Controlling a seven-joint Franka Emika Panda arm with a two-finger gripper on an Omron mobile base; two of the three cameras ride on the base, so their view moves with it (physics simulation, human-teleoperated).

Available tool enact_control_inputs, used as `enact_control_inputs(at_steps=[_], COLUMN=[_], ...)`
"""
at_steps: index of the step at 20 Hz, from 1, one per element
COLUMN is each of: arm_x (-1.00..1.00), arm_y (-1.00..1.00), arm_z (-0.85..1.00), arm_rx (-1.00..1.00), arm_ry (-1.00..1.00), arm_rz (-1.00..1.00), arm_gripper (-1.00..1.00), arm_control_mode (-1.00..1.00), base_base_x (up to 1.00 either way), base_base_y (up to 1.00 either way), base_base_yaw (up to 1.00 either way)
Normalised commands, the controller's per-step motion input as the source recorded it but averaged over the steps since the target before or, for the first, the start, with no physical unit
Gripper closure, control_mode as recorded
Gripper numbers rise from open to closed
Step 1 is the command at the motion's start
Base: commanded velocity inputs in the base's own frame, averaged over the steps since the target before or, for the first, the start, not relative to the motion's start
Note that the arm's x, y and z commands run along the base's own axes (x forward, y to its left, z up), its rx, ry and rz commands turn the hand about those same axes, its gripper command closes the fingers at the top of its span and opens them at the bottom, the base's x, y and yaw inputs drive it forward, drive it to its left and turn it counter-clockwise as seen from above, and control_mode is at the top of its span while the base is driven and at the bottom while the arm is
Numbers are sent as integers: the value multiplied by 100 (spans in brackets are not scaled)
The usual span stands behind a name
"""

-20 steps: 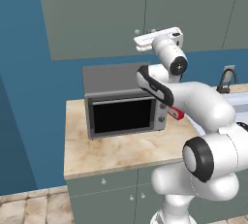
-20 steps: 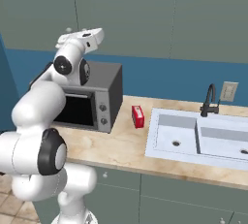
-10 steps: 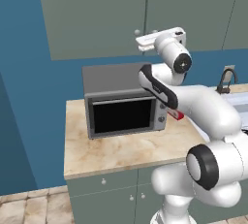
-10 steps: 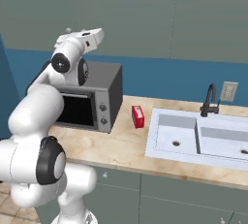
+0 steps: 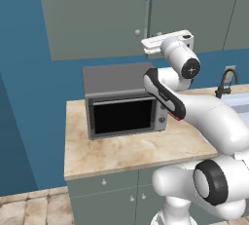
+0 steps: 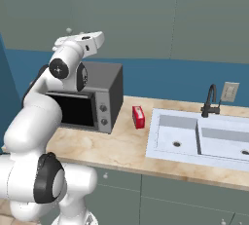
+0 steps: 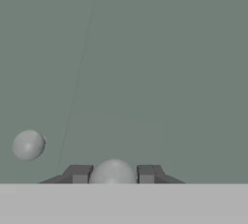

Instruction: Pick the spray and spray from the cabinet and place them on the counter.

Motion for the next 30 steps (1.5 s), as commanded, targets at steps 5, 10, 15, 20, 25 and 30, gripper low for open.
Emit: enact_control_inputs(at_steps=[5, 10, 15, 20, 25, 30], arm_x=[-51, -47, -40, -37, -37, -37], arm_y=[-29, -32, -39, -44, -48, -50], arm_z=[27, 29, 32, 33, 32, 30], arm_rx=[3, 0, 0, 0, 0, 0], arm_ry=[-1, 0, 0, 0, 0, 1], arm_rz=[0, 0, 0, 0, -1, -2], arm_gripper=[100, 100, 100, 100, 100, 100], arm_control_mode=[-100, -100, -100, -100, -100, -100], base_base_x=[0, 0, 0, 0, 0, 0], base_base_y=[0, 0, 0, 0, 0, 0], base_base_yaw=[0, 0, 0, 0, 0, 0])
